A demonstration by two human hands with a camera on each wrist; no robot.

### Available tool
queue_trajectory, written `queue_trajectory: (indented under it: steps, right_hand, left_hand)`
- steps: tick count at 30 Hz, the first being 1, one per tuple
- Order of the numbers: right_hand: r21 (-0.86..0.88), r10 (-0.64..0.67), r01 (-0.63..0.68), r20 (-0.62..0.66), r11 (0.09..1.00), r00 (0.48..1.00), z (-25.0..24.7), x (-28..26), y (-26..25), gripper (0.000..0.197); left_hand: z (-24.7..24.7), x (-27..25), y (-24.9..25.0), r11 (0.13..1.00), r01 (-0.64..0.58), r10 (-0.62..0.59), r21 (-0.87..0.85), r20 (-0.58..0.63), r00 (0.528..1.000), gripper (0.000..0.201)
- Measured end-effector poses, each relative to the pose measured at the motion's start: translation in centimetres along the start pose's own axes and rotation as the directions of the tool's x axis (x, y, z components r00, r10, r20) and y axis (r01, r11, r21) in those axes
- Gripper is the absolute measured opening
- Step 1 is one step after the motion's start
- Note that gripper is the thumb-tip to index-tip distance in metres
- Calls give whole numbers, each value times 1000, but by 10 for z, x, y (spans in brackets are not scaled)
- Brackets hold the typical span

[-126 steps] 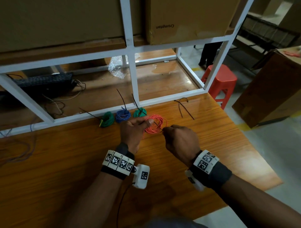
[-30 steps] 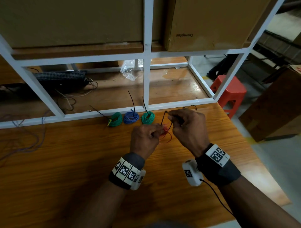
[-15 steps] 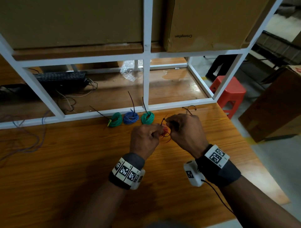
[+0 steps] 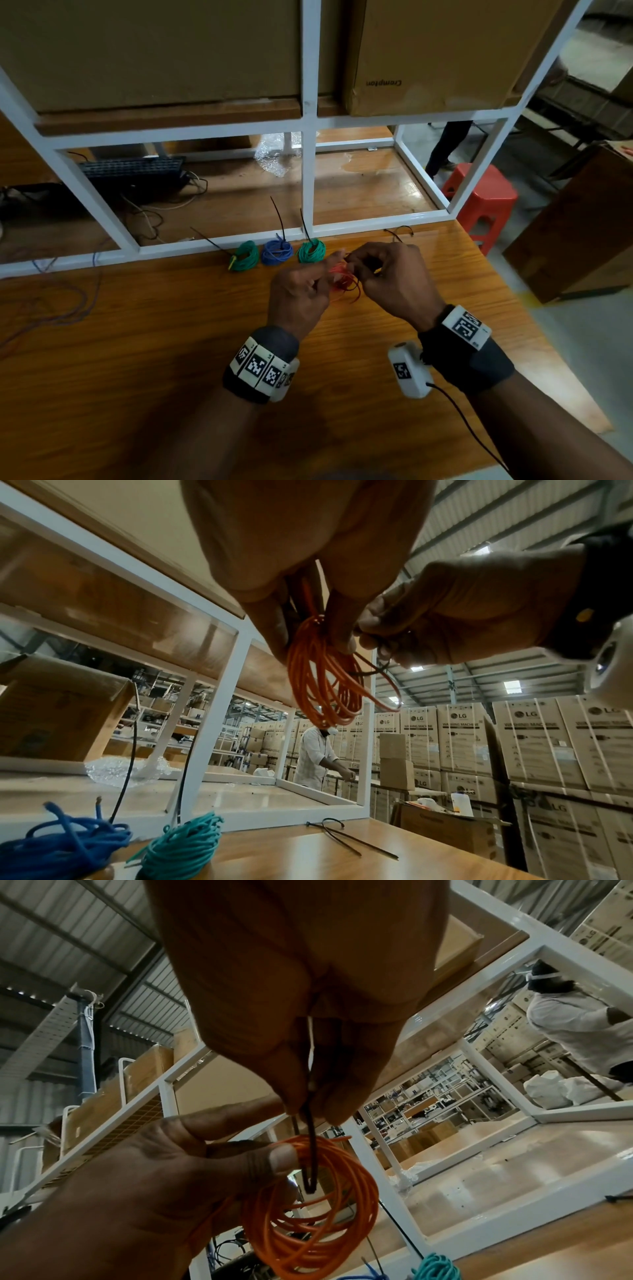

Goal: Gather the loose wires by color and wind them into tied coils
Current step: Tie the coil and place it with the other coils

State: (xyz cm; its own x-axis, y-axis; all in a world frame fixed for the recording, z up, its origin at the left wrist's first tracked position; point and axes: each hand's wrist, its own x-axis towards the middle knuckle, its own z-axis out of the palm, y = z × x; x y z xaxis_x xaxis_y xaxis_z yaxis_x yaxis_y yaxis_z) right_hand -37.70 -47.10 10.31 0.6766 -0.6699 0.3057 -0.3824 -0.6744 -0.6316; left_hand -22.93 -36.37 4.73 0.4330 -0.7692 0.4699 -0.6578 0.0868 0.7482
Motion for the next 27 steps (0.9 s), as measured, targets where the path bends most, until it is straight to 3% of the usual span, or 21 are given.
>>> queue_trajectory:
  steps: [4,8,16,21,27]
  right_hand:
    - [28,-22,23,-35,999,999,-4,3,1,15]
    - [9,-84,84,-38,996,996,-5,11,5,5]
    - [69,6,0,-76,998,997,-19,21,7,7]
    - [121,68,-46,-182,992,981,-35,38,13,14]
    - [269,165,-143,-61,952,984,-31,39,22,22]
  left_hand:
    - [-1,-2,6,996,53,-52,-68,18,998,40]
    - [-1,-3,11,997,47,-44,-61,45,998,39]
    - [-9,10,14,1000,11,-8,-14,171,985,31]
    - [1,1,11,989,128,-101,-72,295,950,28]
    - [13,-13,1,991,131,-119,-33,248,961,26]
